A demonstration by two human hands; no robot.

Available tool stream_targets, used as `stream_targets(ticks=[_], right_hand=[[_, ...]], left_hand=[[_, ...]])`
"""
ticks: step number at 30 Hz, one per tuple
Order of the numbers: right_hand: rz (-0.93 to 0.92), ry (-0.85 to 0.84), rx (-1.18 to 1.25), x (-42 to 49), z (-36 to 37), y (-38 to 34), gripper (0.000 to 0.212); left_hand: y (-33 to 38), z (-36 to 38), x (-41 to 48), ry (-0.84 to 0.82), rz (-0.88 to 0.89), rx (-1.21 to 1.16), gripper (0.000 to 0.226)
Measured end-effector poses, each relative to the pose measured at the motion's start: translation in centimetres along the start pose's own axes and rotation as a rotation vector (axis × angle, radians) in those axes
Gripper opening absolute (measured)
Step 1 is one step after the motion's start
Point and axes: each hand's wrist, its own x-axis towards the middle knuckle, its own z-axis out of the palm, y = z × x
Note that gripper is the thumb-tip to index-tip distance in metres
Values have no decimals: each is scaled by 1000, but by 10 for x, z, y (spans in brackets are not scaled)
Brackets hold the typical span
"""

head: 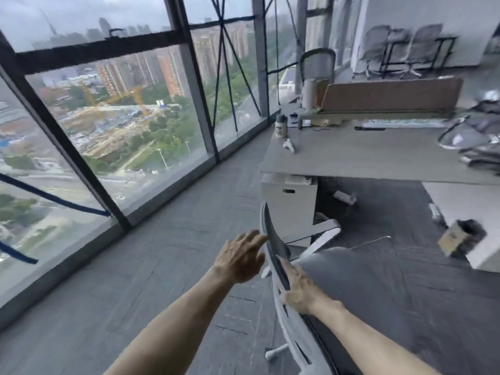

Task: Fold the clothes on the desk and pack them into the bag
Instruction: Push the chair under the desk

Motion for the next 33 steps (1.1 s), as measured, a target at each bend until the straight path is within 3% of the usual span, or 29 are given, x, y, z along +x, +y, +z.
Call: stream_targets(ticks=[3,8,13,17,20,24,27,33], right_hand=[[39,14,27,-17,1,2,91],[138,177,14,-47,13,11,65],[275,299,-119,-77,24,31,56],[376,344,-156,-103,29,47,82],[422,510,-40,-111,27,57,73],[539,709,-121,-102,23,69,54],[596,742,-109,-95,12,80,39],[610,807,-127,-83,-1,104,40]], left_hand=[[-6,2,26,-7,130,-5,52],[-2,17,52,-67,282,43,48],[-1,34,59,-81,315,14,42],[1,41,64,-32,348,-13,50],[12,48,62,-2,343,8,50],[31,52,66,67,328,24,41],[37,49,79,64,329,21,41],[50,53,98,126,308,20,44]])
